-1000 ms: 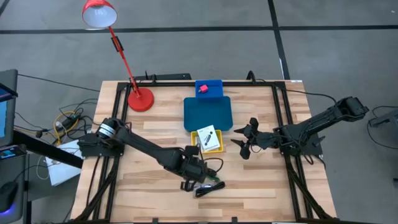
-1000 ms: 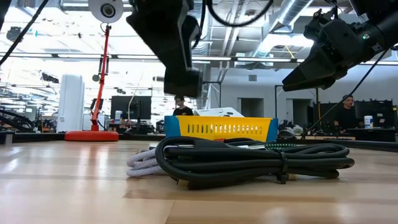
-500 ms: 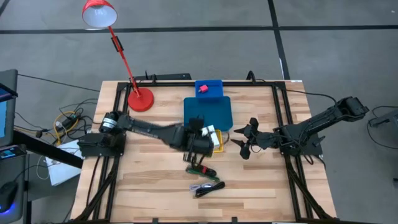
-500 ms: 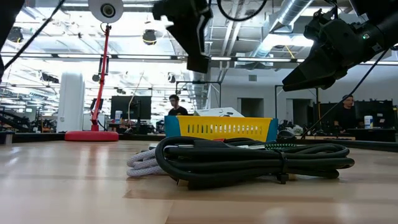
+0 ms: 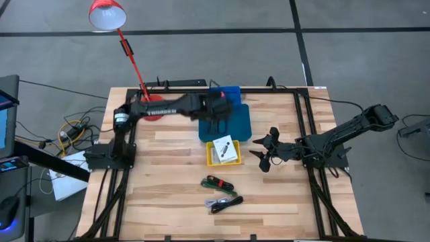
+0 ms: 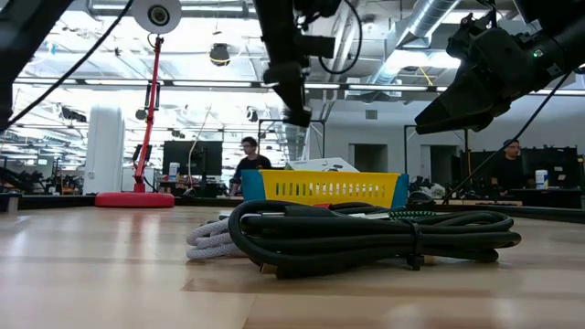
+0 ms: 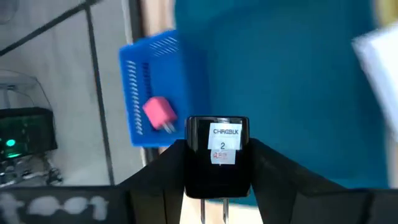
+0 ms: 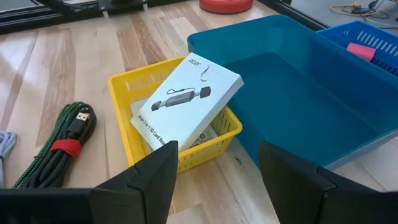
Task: Pick and place items into bin
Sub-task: Put the black charger adapter into the top blue basket
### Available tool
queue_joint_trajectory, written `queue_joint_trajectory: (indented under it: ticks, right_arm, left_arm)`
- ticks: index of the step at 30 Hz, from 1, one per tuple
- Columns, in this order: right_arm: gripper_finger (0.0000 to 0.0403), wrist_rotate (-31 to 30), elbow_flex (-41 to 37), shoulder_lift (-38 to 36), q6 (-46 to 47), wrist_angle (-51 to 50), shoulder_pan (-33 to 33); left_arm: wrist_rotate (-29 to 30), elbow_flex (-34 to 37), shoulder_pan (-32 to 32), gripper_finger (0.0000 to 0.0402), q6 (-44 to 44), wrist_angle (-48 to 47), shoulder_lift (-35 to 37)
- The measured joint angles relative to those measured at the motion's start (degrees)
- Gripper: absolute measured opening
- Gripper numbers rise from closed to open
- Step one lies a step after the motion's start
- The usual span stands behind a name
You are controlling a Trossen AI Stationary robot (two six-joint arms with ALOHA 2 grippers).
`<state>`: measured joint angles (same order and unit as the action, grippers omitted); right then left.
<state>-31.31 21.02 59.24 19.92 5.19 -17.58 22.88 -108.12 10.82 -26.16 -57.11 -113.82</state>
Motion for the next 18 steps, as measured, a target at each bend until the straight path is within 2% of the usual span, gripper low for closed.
queue_joint_trajectory:
  ticks: [7,18]
  right_arm:
    - [0.0214,-0.01,0.00,0.00,-0.39,0.00,0.02]
    - [0.0214,-0.64,0.00,0.00,-2.43,-0.02,3.00]
  left_arm:
    - [-7.42,0.00,6.95,0.0130,-4.66,6.96,-0.20]
    - [-9.44,0.07,11.36,0.0130,-11.33,10.91,-3.36]
